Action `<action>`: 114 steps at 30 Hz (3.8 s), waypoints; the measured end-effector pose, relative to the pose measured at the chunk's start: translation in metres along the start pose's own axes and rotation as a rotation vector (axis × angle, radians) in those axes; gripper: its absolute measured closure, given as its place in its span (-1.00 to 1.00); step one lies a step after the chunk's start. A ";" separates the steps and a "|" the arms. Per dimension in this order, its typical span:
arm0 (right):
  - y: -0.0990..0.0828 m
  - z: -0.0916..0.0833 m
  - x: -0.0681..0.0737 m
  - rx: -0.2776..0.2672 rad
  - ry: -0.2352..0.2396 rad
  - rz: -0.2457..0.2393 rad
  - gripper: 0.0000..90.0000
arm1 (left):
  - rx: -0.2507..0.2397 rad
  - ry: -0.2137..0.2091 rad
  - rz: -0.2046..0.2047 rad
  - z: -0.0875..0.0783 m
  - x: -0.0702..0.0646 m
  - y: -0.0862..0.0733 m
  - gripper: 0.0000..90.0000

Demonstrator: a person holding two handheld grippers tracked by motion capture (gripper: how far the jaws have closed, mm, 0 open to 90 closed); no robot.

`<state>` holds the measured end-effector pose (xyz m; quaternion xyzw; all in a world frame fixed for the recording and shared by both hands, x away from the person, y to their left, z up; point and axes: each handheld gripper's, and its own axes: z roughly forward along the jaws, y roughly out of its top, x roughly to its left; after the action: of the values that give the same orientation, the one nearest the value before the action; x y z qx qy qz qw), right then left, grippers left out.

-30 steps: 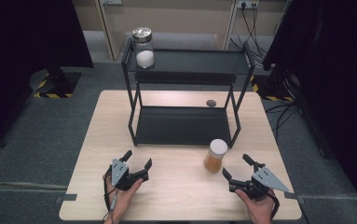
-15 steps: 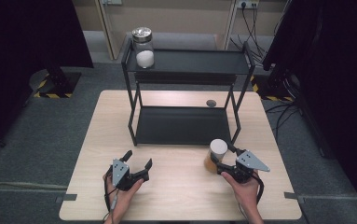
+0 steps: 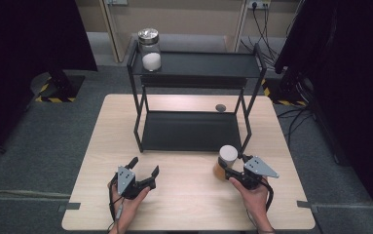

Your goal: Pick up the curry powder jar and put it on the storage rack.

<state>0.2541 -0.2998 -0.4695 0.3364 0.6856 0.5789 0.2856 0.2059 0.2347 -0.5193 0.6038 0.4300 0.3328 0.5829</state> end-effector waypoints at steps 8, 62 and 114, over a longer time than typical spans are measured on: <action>0.007 -0.009 0.004 -0.043 -0.004 0.000 -0.24 | -0.001 0.001 -0.001 0.000 0.000 0.000 -0.73; 0.105 -0.008 -0.004 -0.239 -0.104 -0.051 -0.24 | 0.002 -0.001 0.014 0.000 -0.001 0.000 -0.73; 0.185 0.023 -0.008 -0.334 -0.155 -0.050 -0.24 | 0.000 0.004 0.021 0.000 -0.003 0.000 -0.73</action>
<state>0.3011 -0.2727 -0.2910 0.3105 0.5640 0.6499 0.4038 0.2050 0.2319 -0.5190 0.6078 0.4247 0.3401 0.5784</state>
